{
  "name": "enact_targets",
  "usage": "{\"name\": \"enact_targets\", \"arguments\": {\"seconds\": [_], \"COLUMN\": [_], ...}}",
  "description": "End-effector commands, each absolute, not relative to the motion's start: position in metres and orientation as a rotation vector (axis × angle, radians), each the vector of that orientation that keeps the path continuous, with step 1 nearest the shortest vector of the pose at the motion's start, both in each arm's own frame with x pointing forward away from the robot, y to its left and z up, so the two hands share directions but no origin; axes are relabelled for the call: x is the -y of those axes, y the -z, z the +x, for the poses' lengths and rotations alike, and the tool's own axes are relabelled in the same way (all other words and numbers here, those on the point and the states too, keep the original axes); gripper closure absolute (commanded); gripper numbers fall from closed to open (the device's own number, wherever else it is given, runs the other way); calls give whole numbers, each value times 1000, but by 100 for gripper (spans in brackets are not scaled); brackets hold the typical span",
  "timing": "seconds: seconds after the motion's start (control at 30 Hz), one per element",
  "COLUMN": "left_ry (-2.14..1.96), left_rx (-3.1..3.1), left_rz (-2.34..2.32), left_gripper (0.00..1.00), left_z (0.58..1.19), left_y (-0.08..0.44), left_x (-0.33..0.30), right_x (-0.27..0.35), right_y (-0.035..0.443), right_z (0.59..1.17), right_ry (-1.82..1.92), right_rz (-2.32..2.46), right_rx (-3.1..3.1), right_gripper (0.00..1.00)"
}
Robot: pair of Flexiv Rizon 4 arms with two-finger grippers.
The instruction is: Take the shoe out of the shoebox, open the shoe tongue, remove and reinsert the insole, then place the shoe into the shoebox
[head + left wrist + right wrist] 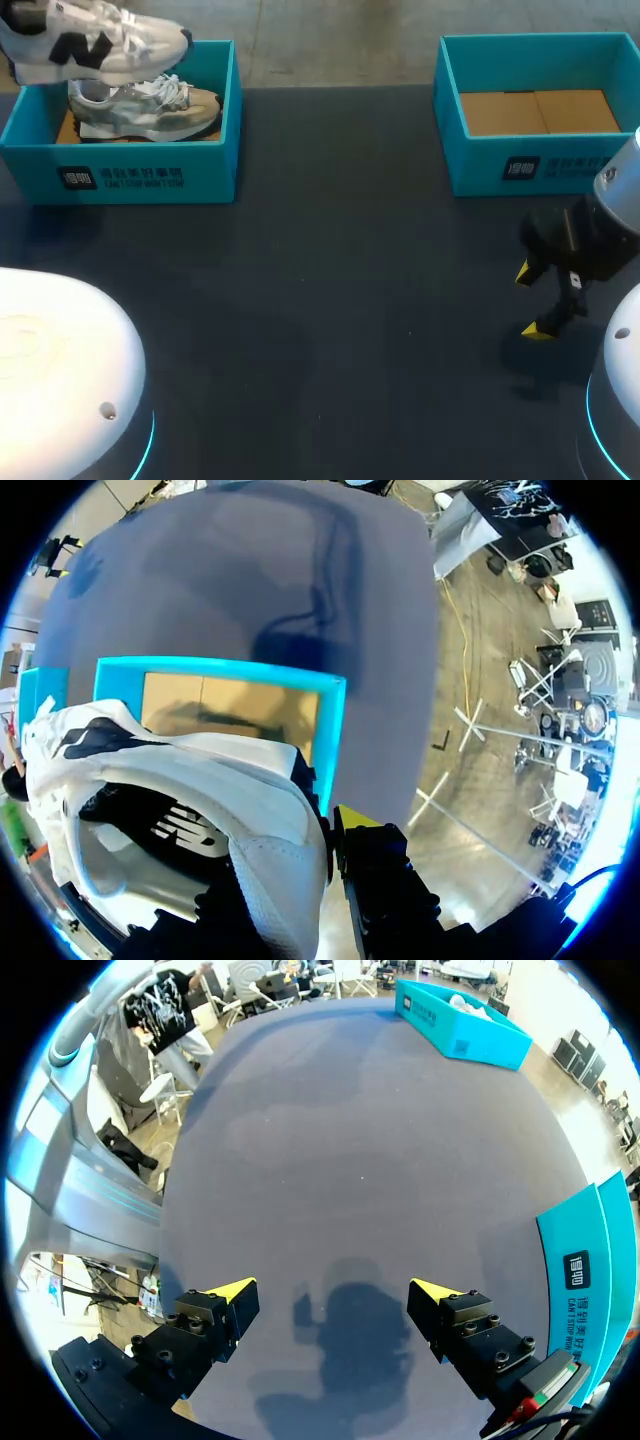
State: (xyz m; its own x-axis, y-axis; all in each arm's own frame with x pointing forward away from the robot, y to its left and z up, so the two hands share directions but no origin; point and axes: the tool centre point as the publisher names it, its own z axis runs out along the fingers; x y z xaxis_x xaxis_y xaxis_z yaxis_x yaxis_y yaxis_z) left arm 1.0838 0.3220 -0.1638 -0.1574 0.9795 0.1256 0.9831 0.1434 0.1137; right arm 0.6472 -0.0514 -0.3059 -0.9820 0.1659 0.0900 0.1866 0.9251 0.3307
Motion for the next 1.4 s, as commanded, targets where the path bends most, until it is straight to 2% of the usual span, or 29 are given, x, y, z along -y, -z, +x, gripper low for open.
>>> {"name": "enact_targets", "arguments": {"seconds": [0.03, 0.4, 0.97, 1.4], "left_ry": [328, 273, 291, 253], "left_rx": [2371, 2372, 2318, 2230], "left_rz": [-2040, -2091, -2164, -2240], "left_gripper": [100, 100, 100, 100], "left_z": [1052, 975, 881, 865], "left_y": [126, 105, 104, 105], "left_x": [-316, -306, -271, -262], "right_x": [52, 52, 52, 52], "right_y": [306, 306, 306, 306], "right_z": [645, 645, 645, 645], "right_ry": [528, 528, 528, 528], "right_rz": [-278, -278, -278, -278], "right_rx": [3026, 3026, 3026, 3026], "right_gripper": [0, 0, 0, 0]}}
